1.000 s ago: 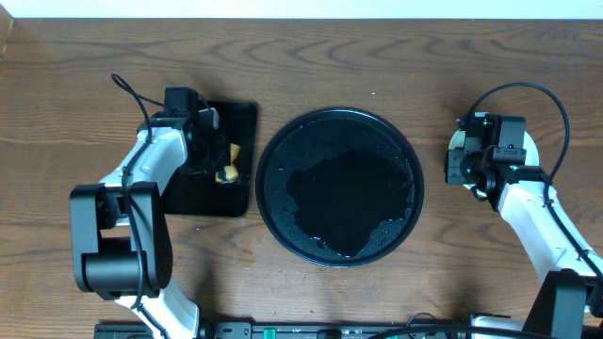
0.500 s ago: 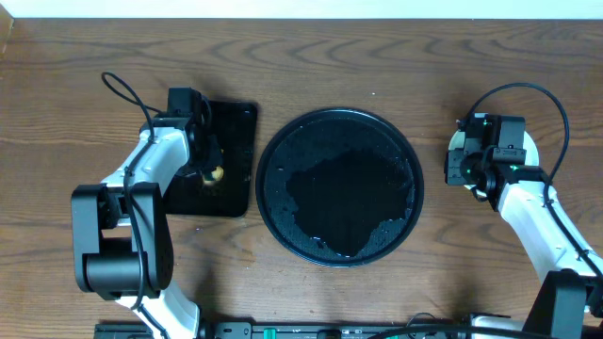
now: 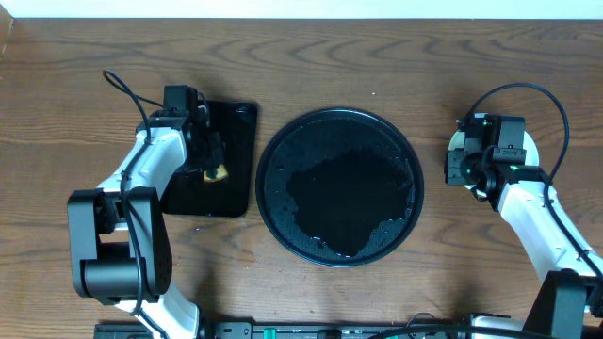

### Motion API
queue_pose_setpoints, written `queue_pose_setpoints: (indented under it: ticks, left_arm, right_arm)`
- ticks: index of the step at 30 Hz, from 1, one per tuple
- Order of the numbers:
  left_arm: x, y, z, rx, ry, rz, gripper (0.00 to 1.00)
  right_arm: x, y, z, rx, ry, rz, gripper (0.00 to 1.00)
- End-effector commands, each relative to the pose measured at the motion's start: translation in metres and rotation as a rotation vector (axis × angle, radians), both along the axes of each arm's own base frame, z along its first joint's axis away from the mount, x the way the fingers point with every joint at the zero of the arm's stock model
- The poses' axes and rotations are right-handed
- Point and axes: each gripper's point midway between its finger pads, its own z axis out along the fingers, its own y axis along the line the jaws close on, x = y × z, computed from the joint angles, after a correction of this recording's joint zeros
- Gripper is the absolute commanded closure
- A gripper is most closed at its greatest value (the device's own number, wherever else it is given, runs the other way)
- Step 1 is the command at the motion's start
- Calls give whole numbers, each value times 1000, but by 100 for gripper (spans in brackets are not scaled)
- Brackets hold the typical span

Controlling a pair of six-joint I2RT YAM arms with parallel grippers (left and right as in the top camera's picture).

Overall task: Clean dirty plates on tray and stack at the side
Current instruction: 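Lower the sponge into the black rectangular tray with the left gripper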

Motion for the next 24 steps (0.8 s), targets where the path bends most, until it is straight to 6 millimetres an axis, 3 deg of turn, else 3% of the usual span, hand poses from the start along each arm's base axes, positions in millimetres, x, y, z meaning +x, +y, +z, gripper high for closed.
queue_pose_setpoints:
  ticks: [1,12,17,19,20,21,22,24]
  left_arm:
    - [12,-7,21,-35,-66,-48,73]
    - [18,-5,63,-10,-183,-71,51]
    - [12,-14,76,-11,-195,-100,49]
    - [8,-21,76,-7,-184,-121,46]
    - [5,-24,76,-7,-176,-128,39]
    - [2,-26,75,-8,-162,-130,31]
    - [-1,-27,74,-11,-148,-125,25]
    - [-10,-27,71,-20,-106,-99,23]
  right_arm:
    - [6,2,10,-6,-27,9,88]
    - [7,1,10,-8,-32,8,84]
    - [9,20,21,85,-56,67,69]
    - [13,23,30,106,-58,63,58]
    - [14,22,34,108,-57,57,50]
    - [16,21,41,110,-59,53,33]
    - [19,20,49,109,-61,50,1]
    - [22,16,64,108,-63,41,1]
